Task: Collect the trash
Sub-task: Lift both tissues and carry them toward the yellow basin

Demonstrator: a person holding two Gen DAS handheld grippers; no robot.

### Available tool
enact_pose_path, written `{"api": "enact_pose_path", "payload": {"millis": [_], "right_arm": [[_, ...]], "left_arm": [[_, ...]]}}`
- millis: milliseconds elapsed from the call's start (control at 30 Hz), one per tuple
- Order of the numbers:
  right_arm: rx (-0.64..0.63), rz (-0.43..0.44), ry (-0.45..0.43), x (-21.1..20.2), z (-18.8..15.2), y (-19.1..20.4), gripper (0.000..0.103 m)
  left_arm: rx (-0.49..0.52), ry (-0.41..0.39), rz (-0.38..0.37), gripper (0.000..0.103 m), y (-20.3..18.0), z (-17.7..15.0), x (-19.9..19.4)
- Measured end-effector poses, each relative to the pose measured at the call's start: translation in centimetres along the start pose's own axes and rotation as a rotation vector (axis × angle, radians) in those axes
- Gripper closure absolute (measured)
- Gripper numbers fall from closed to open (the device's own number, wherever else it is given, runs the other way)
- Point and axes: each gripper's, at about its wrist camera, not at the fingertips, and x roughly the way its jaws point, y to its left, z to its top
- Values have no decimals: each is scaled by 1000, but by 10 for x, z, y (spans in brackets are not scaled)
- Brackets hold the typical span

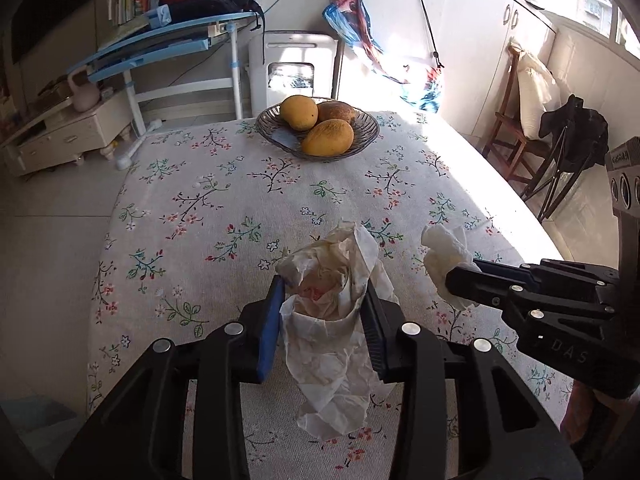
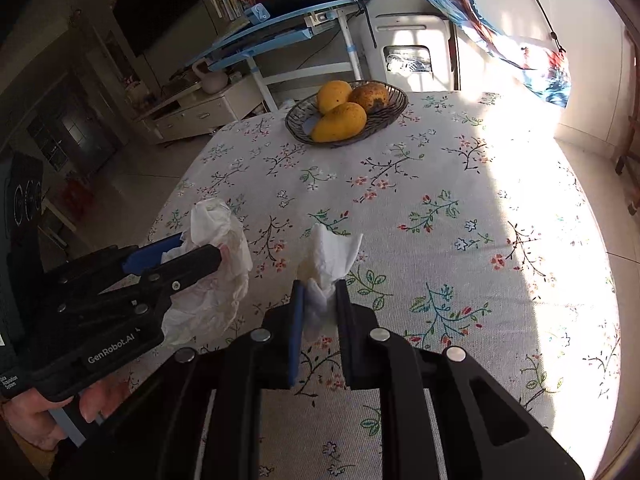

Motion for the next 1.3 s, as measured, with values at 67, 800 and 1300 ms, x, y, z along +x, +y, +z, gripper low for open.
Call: {"api": "enact_pose_path", "payload": {"millis": [67, 800, 1300], "right_arm": [[3, 8, -11, -4, 0, 2, 87], [34, 116, -162, -80, -24, 28, 87], [5, 191, -308, -145, -89, 55, 86]], "left_arm": [[4, -10, 8, 67, 0, -6, -9], [30, -90, 36, 67, -11, -53, -107], [-5, -125, -2, 67, -22, -101, -164]]}}
